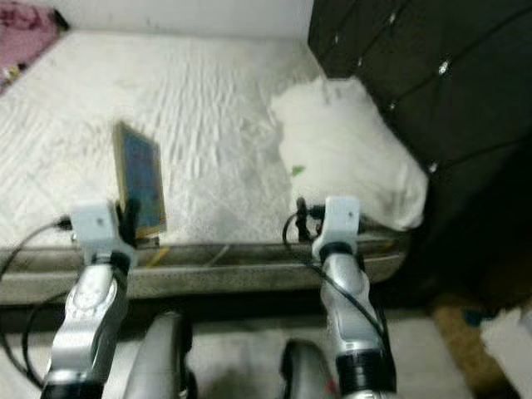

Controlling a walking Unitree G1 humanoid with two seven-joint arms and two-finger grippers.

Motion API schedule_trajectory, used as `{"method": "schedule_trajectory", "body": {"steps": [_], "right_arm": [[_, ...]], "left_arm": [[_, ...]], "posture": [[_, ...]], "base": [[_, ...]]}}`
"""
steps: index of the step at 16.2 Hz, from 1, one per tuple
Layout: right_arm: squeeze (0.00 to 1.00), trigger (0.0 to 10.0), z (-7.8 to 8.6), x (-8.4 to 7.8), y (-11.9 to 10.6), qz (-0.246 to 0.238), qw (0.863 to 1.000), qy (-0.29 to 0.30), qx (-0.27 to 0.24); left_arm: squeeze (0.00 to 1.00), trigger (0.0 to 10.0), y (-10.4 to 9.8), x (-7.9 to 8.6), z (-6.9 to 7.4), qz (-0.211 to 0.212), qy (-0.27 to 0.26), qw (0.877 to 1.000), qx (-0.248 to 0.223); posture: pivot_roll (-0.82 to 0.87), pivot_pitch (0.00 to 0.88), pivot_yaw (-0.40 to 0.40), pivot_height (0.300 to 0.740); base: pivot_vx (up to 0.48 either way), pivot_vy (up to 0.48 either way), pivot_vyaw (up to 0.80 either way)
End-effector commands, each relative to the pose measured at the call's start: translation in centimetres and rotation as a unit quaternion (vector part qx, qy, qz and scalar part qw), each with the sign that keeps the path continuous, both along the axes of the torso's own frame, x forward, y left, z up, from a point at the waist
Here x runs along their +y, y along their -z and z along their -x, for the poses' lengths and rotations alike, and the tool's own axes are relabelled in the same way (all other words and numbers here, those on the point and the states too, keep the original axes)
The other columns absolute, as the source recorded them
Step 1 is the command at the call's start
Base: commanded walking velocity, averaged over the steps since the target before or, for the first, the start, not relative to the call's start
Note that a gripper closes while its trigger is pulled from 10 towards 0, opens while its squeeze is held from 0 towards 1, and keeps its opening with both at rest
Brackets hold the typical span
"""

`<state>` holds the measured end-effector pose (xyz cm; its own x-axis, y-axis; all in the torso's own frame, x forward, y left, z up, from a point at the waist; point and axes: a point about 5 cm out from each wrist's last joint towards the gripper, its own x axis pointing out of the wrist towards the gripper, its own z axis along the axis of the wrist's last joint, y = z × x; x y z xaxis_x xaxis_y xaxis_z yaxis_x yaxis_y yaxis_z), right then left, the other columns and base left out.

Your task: Clean up the room

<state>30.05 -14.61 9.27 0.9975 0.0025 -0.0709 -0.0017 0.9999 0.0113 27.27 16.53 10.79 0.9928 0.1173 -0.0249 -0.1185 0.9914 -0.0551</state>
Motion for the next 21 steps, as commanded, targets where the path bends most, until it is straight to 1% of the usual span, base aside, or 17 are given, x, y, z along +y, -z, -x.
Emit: {"method": "schedule_trajectory", "body": {"steps": [1,4,12,19,21], "right_arm": [[0.00,10.0,-0.28,0.11,-0.48,0.001,1.000,-0.006,-0.007],[0.00,10.0,-0.27,0.16,-0.44,0.000,1.000,-0.006,-0.007],[0.00,10.0,-0.10,0.21,-0.35,-0.003,1.000,-0.005,-0.006],[0.00,10.0,-0.04,0.15,-0.27,-0.001,1.000,-0.006,-0.005],[0.00,10.0,-0.16,0.09,-0.33,0.000,1.000,-0.007,-0.005]], "left_arm": [[0.00,10.0,-1.87,-0.03,-0.51,0.000,0.003,0.999,-0.043],[0.00,10.0,-1.96,-0.04,-0.45,0.003,0.009,0.999,-0.048],[0.00,10.0,-1.85,-0.16,-0.37,0.005,0.023,0.999,-0.047],[0.00,10.0,-1.69,-0.30,-0.36,0.007,0.024,0.999,-0.045],[0.00,10.0,-1.68,-0.30,-0.61,0.008,0.016,0.999,-0.042]], "posture": [[0.01,0.033,-0.030,0.610],[0.01,0.031,-0.028,0.610],[0.01,0.026,-0.023,0.610],[0.01,0.021,-0.026,0.610],[0.01,0.027,-0.032,0.610]], "base": [[0.000,0.000,0.00],[0.000,0.000,0.00],[0.326,0.000,0.00],[0.354,0.000,0.00],[0.000,0.000,0.00]]}}
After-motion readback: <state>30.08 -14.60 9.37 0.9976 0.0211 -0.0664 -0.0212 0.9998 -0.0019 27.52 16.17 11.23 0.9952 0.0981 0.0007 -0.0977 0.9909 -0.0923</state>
